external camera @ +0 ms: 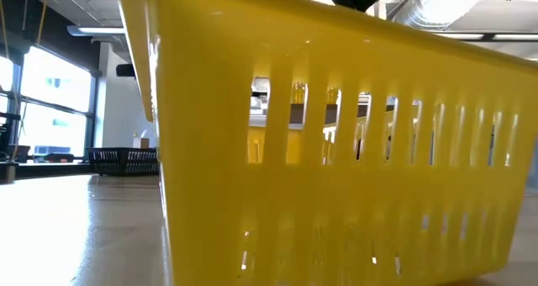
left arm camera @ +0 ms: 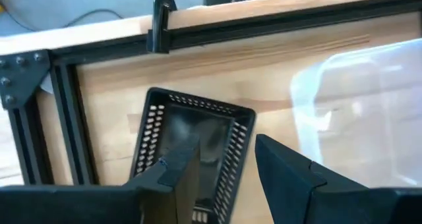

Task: Stack baskets on shelf by color
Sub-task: Put the top black bin on the shelf

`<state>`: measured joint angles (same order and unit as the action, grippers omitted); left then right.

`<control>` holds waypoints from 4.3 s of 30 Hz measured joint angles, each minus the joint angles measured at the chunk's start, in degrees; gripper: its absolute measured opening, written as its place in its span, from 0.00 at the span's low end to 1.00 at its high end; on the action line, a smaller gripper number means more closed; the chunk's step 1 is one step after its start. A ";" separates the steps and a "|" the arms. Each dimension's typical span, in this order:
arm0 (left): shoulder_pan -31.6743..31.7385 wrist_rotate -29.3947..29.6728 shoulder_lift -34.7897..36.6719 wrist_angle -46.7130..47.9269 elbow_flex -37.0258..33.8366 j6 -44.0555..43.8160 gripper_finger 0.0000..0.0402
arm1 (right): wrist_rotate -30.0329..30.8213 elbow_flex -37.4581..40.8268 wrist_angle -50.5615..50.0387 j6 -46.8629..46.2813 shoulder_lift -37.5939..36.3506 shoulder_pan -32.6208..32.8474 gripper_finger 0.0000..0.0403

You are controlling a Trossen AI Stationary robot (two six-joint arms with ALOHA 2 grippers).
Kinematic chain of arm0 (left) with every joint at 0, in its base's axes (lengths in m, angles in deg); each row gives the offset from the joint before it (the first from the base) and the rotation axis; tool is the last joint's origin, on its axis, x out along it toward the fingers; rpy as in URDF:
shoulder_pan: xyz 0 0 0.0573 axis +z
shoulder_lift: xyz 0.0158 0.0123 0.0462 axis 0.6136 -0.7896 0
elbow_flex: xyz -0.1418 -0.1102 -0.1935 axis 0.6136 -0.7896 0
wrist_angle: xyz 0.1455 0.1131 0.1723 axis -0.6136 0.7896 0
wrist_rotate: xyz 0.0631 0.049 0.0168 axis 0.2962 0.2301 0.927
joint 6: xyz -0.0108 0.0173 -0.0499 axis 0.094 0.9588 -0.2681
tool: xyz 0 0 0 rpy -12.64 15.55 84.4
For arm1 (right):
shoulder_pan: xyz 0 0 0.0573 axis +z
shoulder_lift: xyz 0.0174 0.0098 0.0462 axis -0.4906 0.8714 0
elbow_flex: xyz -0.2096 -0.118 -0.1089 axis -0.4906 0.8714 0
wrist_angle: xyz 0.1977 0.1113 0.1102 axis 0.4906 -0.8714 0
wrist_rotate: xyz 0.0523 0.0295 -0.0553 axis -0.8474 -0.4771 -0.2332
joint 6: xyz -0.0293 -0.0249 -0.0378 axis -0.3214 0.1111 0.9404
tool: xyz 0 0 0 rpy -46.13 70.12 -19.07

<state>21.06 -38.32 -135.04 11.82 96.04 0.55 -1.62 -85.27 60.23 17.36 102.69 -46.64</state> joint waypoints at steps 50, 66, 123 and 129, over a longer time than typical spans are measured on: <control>-10.38 -2.39 -10.38 -2.05 -13.79 -9.48 0.30 | 0.23 0.00 -2.65 1.30 0.02 -3.08 0.18; -10.61 -0.65 -11.09 -1.09 -13.79 -3.86 0.02 | 0.20 0.00 -2.63 1.30 0.02 -2.98 0.18; -66.82 -8.64 15.75 -11.60 -13.71 36.04 0.01 | -23.25 0.04 2.87 -16.65 0.07 23.43 0.18; -69.35 -8.65 12.48 -18.94 -13.70 33.31 0.01 | -23.81 0.04 8.98 -9.90 0.07 23.41 0.18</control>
<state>-48.29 -46.97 -122.56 -7.12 82.35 33.87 -25.43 -85.23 69.21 7.45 102.76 -23.23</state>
